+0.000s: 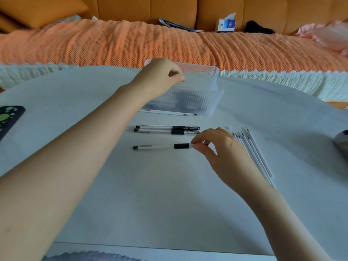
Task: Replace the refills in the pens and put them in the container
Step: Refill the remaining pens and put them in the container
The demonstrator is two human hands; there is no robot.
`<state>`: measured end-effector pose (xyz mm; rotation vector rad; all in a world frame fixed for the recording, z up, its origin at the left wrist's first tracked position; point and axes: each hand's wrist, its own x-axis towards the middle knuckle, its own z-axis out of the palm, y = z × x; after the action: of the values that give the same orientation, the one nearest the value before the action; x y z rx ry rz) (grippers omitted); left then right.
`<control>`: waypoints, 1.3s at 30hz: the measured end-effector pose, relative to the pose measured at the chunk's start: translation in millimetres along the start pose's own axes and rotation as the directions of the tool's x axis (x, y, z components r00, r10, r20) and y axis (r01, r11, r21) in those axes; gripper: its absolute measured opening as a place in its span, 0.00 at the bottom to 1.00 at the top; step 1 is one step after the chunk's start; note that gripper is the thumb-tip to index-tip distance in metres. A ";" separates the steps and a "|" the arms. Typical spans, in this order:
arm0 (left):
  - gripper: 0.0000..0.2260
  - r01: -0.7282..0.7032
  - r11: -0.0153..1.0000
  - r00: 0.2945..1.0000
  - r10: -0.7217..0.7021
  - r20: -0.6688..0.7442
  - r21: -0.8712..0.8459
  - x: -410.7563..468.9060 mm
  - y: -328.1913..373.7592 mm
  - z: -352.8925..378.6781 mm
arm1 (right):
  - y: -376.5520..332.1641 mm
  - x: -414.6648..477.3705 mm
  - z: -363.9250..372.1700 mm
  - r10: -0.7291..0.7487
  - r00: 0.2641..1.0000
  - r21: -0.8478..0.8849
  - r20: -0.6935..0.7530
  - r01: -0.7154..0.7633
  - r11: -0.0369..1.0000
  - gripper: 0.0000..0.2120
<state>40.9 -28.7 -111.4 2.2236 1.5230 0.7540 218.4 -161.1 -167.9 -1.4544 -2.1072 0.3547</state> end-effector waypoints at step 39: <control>0.12 0.100 0.992 0.995 -0.099 -0.010 0.077 -152.0 28.3 41.5 | -10.8 -1.9 -5.9 0.127 0.971 0.509 0.203 -0.215 0.833 0.08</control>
<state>43.9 -179.7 -164.3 2.1824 1.6792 0.6836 213.9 -167.4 -158.1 -1.3052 -1.7872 1.0674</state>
